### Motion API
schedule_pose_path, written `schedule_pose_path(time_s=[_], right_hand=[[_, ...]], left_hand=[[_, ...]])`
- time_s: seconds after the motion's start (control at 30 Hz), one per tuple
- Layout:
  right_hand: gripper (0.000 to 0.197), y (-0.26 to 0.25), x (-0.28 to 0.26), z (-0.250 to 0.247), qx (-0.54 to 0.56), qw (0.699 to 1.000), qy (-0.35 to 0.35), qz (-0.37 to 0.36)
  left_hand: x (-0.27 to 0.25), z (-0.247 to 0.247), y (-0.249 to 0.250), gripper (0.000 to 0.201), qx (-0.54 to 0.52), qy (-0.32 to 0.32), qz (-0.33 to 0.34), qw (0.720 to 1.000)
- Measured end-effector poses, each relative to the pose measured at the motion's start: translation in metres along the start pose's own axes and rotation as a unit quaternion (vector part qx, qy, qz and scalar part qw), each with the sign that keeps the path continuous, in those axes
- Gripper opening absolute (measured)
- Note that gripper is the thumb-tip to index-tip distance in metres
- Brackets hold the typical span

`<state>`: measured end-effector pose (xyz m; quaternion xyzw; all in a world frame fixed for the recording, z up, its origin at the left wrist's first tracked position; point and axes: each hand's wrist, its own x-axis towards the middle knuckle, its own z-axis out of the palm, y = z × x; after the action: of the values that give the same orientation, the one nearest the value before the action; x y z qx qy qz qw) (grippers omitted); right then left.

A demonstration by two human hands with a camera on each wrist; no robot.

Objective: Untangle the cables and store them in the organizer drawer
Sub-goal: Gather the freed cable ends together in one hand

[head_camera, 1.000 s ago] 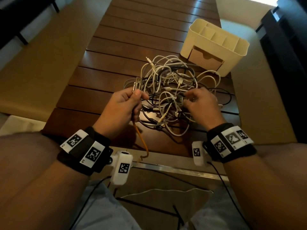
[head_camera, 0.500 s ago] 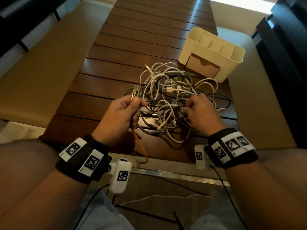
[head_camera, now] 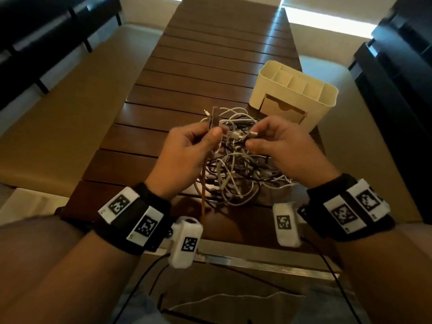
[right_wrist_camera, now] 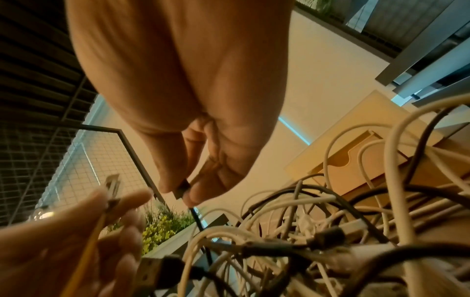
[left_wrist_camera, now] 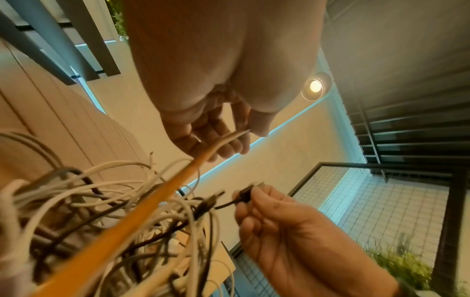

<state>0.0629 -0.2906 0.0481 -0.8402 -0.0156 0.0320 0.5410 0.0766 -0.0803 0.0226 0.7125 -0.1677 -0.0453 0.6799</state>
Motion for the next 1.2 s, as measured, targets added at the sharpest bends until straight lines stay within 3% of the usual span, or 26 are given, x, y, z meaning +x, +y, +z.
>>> schedule_pose_path(time_s=[0.13,0.3,0.5,0.67,0.83,0.9,0.97,1.03,1.2], right_hand=[[0.013,0.005,0.0,0.01,-0.03,0.999,-0.039,-0.008],[0.017,0.016,-0.007,0.017,0.075,0.997,0.016,-0.02],[0.019,0.016,-0.013,0.032,0.112,0.992,0.048,-0.034],[0.021,0.014,-0.015,0.039,0.11,0.993,0.034,-0.027],[0.024,0.025,-0.016,0.036,-0.151,0.986,-0.016,-0.065],[0.024,0.028,-0.019,0.035,-0.177,0.979,-0.097,-0.036],[0.015,0.028,-0.019,0.033,-0.169,0.975,-0.134,-0.051],[0.012,0.027,-0.018,0.026,-0.144,0.982,-0.095,-0.077],[0.012,0.034,-0.01,-0.002,-0.026,0.987,0.155,-0.028]], left_hand=[[0.013,0.006,-0.005,0.022,0.0,0.018,0.009,1.0],[-0.008,0.021,-0.028,0.022,-0.033,-0.035,-0.034,0.998],[-0.014,0.021,-0.036,0.018,-0.008,-0.056,-0.047,0.997],[-0.015,0.024,-0.036,0.017,-0.043,-0.016,-0.075,0.996],[-0.013,0.018,-0.035,0.014,-0.059,0.028,-0.085,0.994],[-0.011,0.014,-0.033,0.014,-0.065,0.037,-0.093,0.993],[-0.011,0.012,-0.033,0.016,-0.053,0.046,-0.09,0.993],[-0.009,0.009,-0.032,0.019,-0.054,0.06,-0.086,0.993],[-0.002,-0.007,-0.035,0.024,-0.048,0.113,-0.052,0.991]])
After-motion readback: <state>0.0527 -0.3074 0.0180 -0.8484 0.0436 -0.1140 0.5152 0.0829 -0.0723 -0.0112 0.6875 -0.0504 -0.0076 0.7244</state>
